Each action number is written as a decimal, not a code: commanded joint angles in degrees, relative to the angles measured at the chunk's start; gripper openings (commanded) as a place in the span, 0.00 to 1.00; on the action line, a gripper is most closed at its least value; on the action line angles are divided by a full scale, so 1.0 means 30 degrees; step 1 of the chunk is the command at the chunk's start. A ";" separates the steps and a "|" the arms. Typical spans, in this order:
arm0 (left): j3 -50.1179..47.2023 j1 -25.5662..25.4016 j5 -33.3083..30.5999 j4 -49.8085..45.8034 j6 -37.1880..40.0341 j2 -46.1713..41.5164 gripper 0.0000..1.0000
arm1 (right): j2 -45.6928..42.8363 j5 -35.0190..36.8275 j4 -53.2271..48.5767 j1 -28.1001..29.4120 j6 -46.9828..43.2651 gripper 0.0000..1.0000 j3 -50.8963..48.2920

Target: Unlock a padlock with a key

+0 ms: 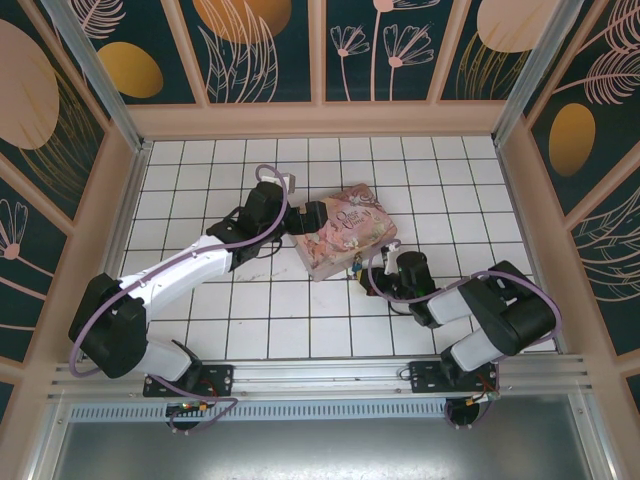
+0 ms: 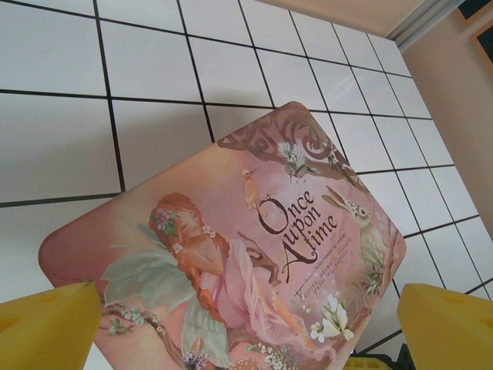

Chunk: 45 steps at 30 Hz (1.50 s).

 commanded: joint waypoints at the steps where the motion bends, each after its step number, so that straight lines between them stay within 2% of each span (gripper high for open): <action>1: -0.0309 -0.0093 0.0124 0.0418 0.0130 0.0087 0.99 | -0.0313 0.0554 0.0033 0.0042 0.0337 0.00 -0.0422; 5: -0.0232 -0.0078 0.0159 0.0418 0.0106 0.0068 0.99 | -0.0743 0.0472 0.0032 0.0042 0.0438 0.00 -0.0524; 8: -0.0174 -0.0100 0.0180 0.0418 0.0093 0.0087 0.98 | -0.1212 0.0665 -0.0066 0.0042 0.0438 0.12 -0.0708; 14: -0.0176 -0.0072 0.0299 0.0513 0.0016 0.0191 0.99 | -0.1817 0.1368 -0.0461 -0.0046 0.0340 0.23 -0.0679; 31: -0.0105 -0.0082 0.0414 0.0549 0.0071 0.0264 0.98 | -0.0133 0.0646 0.0708 -0.0104 0.0457 0.30 0.0248; 40: -0.0067 -0.0100 0.0474 0.0630 0.0068 0.0425 0.99 | 0.0571 0.0409 0.0764 -0.0075 0.0460 0.26 0.0807; 45: -0.0089 -0.0075 0.0392 0.0549 0.0217 0.0430 0.98 | 0.0623 0.0526 0.0968 -0.0079 0.0581 0.03 0.0599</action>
